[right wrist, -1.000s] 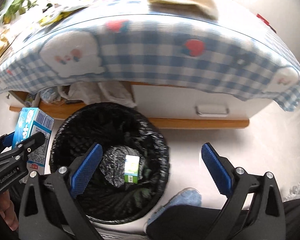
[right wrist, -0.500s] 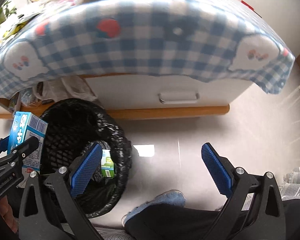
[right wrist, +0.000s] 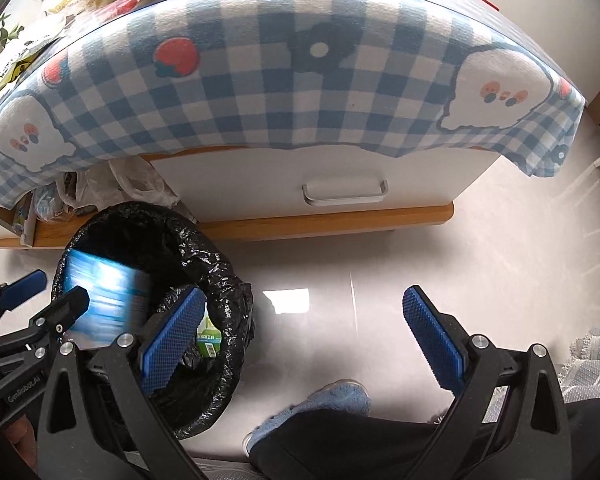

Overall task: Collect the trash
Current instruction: 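Lower the blue milk carton over the bin and open the left tool, then grasp the crumpled white tissue with the left tool while the right tool grasps the gold foil bag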

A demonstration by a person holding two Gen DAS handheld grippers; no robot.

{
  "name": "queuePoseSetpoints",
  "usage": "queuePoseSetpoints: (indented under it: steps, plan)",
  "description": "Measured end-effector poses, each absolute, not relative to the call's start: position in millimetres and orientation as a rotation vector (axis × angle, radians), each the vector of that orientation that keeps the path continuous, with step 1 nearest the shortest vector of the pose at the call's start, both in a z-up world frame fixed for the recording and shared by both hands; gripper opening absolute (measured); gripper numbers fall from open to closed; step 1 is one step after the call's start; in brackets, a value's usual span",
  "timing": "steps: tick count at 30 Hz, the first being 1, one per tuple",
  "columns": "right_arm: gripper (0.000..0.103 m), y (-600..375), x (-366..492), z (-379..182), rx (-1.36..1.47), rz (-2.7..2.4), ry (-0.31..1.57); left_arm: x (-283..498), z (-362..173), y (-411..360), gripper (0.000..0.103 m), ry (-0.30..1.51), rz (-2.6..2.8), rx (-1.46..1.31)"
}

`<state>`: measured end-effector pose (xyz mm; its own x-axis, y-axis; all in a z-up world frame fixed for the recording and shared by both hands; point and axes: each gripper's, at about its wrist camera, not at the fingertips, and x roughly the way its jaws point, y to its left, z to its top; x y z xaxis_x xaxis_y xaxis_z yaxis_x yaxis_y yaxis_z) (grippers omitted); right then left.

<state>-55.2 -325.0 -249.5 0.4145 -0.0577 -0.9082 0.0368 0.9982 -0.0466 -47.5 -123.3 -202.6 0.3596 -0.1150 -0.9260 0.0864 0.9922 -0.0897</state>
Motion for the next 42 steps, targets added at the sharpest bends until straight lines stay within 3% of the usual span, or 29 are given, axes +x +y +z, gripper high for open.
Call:
queuePoseSetpoints:
  steps: [6, 15, 30, 42]
  plan:
    - [0.095, -318, -55, -242, -0.020, -0.050, 1.120, -51, -193, -111, 0.090, 1.180, -0.118, -0.034]
    - [0.095, -296, -63, -217, -0.045, -0.008, 1.052, -62, -162, -82, 0.097, 1.115, -0.069, -0.076]
    - [0.095, -283, -66, -151, -0.017, 0.010, 0.950, -70, -88, -49, 0.097, 1.003, -0.018, -0.083]
    - [0.095, -265, -36, -91, -0.053, 0.038, 0.843, -21, -40, -19, 0.097, 0.965, 0.043, -0.100]
